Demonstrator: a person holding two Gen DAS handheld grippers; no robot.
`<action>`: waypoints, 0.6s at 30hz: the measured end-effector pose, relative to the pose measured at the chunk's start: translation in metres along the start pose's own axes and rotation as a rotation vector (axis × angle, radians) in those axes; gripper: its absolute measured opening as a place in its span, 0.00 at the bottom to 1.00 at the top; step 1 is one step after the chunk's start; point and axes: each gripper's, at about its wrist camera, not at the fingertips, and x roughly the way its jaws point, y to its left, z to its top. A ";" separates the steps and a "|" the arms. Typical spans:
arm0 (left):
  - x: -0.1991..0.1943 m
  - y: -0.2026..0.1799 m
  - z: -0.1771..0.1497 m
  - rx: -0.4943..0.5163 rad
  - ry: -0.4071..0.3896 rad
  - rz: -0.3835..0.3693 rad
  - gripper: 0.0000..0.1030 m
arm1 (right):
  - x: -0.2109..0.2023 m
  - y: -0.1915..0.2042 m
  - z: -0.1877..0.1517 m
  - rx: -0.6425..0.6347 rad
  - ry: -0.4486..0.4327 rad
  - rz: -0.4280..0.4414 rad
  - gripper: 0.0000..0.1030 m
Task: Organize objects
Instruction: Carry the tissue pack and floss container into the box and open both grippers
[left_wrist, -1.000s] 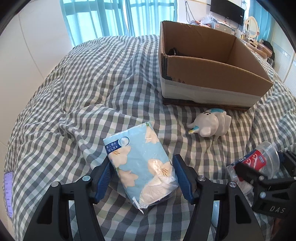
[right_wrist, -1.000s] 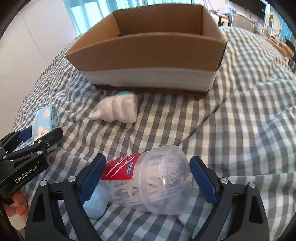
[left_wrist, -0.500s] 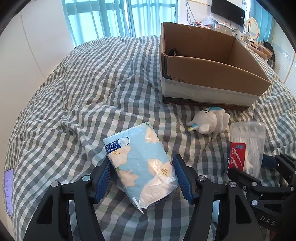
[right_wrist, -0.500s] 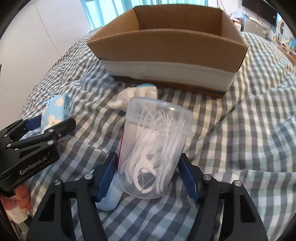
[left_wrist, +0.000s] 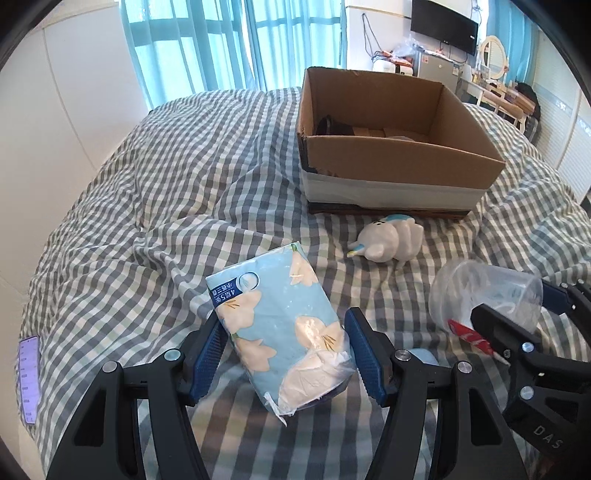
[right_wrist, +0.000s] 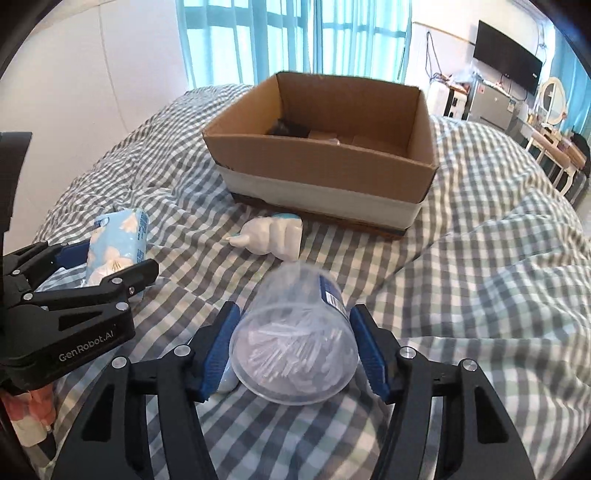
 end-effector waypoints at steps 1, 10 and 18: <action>-0.002 -0.002 0.000 0.001 -0.002 0.001 0.64 | 0.003 0.006 0.002 -0.001 -0.010 -0.003 0.59; -0.036 -0.009 0.016 -0.008 -0.054 0.004 0.64 | -0.041 0.018 0.024 -0.069 -0.111 -0.083 0.59; -0.065 -0.016 0.065 0.018 -0.134 -0.010 0.64 | -0.074 0.003 0.065 -0.086 -0.175 -0.102 0.59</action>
